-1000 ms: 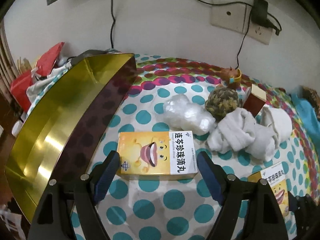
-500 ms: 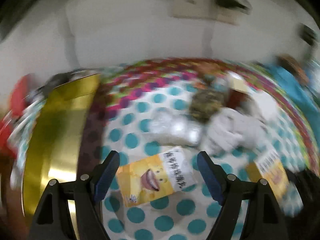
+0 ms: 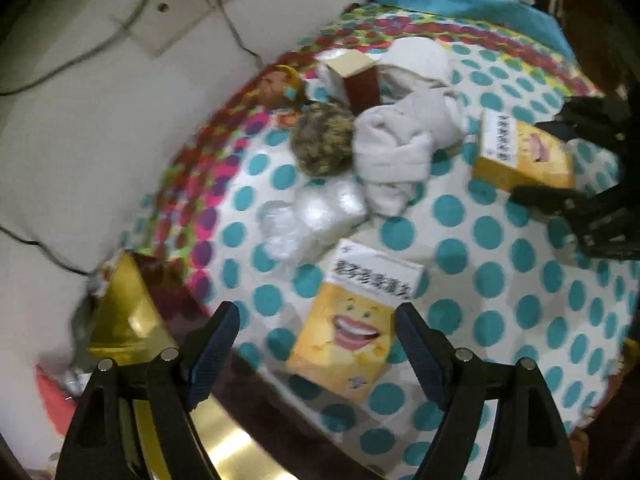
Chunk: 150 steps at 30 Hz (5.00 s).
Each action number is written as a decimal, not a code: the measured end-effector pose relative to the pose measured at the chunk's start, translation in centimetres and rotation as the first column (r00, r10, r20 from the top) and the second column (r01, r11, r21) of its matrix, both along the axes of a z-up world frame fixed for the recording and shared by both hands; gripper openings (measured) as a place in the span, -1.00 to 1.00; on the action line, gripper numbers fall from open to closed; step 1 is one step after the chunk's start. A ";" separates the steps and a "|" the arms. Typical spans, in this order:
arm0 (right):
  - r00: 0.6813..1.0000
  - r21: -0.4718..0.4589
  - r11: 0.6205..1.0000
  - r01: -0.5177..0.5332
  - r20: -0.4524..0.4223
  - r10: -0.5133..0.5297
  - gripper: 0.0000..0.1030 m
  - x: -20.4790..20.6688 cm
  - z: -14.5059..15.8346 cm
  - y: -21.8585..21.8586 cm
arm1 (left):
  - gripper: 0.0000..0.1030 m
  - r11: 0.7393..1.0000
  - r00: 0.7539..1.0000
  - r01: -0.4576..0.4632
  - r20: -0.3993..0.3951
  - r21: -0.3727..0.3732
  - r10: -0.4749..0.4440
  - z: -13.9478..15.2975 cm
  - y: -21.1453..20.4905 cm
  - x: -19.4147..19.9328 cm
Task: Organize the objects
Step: 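Lift the yellow medicine box with the right tool, then grasp the other yellow medicine box with the left tool while the right tool holds its box, then carry the box in the left tool over the gold tray and lower it, then release the left box in the tray while the right tool lowers its box beside it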
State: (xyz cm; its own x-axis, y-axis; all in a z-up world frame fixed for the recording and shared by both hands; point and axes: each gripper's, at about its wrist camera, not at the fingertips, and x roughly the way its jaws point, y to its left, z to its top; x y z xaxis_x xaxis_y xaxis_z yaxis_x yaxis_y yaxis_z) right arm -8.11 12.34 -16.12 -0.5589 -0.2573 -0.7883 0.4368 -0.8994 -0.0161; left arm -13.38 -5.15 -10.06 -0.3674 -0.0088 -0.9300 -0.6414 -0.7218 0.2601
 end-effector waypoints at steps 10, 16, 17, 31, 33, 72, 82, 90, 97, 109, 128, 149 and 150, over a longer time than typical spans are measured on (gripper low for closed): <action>1.000 0.000 1.000 -0.001 0.000 0.001 0.01 0.0 -0.1 0.0 | 0.60 0.991 0.982 0.112 0.158 -0.079 -0.099 -2.8 1.6 0.1; 1.000 -0.002 1.000 -0.005 0.001 0.005 0.05 0.0 -0.2 -0.1 | 0.63 0.996 0.984 0.056 0.170 -0.065 -0.044 -3.5 0.9 -1.4; 1.000 -0.002 1.000 -0.006 0.002 0.006 0.06 0.0 -0.2 -0.2 | 0.63 0.996 0.984 0.056 0.174 -0.063 -0.044 -3.6 0.8 -1.3; 1.000 -0.002 1.000 -0.014 0.004 0.014 0.13 0.1 -0.2 -0.3 | 0.18 0.999 0.992 -0.046 0.119 -0.005 0.046 -3.1 0.7 0.3; 1.000 -0.002 1.000 -0.017 0.004 0.017 0.16 0.1 -0.2 -0.4 | 0.16 0.998 0.993 -0.058 0.102 -0.008 0.058 -3.1 0.9 0.7; 1.000 0.004 1.000 -0.013 -0.007 0.013 -0.07 0.2 -0.1 -0.4 | 0.15 0.639 0.635 -0.744 -0.095 0.195 0.767 3.3 -13.1 10.9; 1.000 0.001 1.000 -0.014 -0.004 0.014 -0.07 0.2 -0.1 -0.3 | 0.16 0.599 0.602 -0.783 -0.040 0.165 0.798 -0.7 -15.0 10.8; 1.000 0.004 1.000 -0.012 -0.005 0.013 -0.07 0.1 -0.1 -0.2 | 0.19 0.587 0.595 -0.789 -0.013 0.181 0.803 -1.2 -14.8 10.6; 1.000 0.012 1.000 -0.014 -0.011 0.014 -0.07 0.1 -0.1 -0.1 | 0.21 0.588 0.581 -0.780 -0.102 0.213 0.808 0.6 -14.0 11.9; 0.992 0.007 0.996 -0.087 -0.092 0.087 -0.07 2.6 2.5 -2.5 | 0.26 0.571 0.514 -0.758 -0.248 0.316 0.821 4.0 -13.2 15.8; 0.909 -0.055 0.907 -0.417 -0.010 0.417 -0.06 0.3 7.6 -25.0 | 0.26 0.419 0.382 -0.790 -0.176 0.447 0.907 4.5 -18.2 20.1; 0.908 -0.034 0.908 -0.418 0.009 0.419 -0.04 -1.3 4.8 -27.5 | 0.26 0.418 0.403 -0.790 -0.135 0.447 0.905 3.3 -18.2 19.3; 0.909 -0.046 0.908 -0.417 0.000 0.418 -0.02 -1.3 5.1 -27.0 | 0.26 0.425 0.408 -0.790 -0.139 0.442 0.902 3.3 -17.9 19.2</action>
